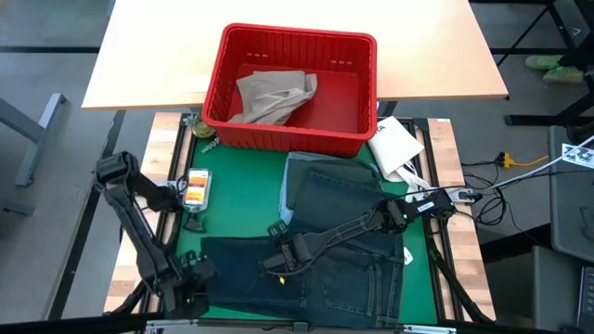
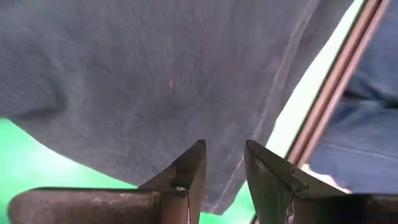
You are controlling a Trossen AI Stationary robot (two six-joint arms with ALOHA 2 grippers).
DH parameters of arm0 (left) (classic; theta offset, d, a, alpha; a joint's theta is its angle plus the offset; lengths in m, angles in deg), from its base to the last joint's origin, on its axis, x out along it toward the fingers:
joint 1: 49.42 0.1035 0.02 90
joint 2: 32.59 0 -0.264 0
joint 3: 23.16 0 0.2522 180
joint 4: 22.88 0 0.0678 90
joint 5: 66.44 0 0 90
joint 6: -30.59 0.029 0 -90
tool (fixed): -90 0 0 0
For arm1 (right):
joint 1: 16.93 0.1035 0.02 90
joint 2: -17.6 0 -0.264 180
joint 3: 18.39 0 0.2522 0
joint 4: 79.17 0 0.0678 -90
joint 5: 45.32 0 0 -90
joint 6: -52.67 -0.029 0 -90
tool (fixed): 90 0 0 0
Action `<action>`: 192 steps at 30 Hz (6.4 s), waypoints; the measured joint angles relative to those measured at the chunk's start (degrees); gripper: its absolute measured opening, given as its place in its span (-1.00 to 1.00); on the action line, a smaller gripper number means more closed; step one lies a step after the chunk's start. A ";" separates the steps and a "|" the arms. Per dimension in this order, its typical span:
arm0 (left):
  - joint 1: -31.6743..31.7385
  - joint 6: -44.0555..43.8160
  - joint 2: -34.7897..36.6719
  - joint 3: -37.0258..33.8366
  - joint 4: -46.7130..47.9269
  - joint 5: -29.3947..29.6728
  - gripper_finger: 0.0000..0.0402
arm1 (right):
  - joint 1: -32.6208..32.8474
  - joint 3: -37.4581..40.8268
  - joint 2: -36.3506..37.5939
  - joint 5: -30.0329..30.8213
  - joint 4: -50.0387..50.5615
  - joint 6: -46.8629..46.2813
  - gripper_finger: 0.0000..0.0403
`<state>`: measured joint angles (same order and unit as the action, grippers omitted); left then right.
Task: Fold Laundry from Bin
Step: Fold the dark blue pants
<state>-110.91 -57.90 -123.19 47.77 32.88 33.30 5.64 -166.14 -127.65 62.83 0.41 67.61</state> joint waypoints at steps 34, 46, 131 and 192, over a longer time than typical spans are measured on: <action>-2.97 0.05 -1.17 4.94 0.44 -3.97 -0.48 | -0.47 -0.96 -0.98 -5.75 7.97 0.66 -0.32; -2.97 -10.11 12.92 0.33 16.59 -0.64 -0.48 | 2.67 -0.96 2.63 -2.11 14.68 5.27 -0.32; 10.42 -16.38 23.06 -32.13 -17.65 -13.43 -0.11 | 10.47 -0.92 11.63 6.71 24.19 7.66 -0.32; 36.28 37.56 1.04 -5.82 -73.42 -7.78 -1.00 | 11.91 -0.92 30.80 13.84 24.18 1.80 -0.32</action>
<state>-74.63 -20.34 -122.15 41.96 -40.54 25.53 17.55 -167.06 -96.85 76.67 24.60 69.40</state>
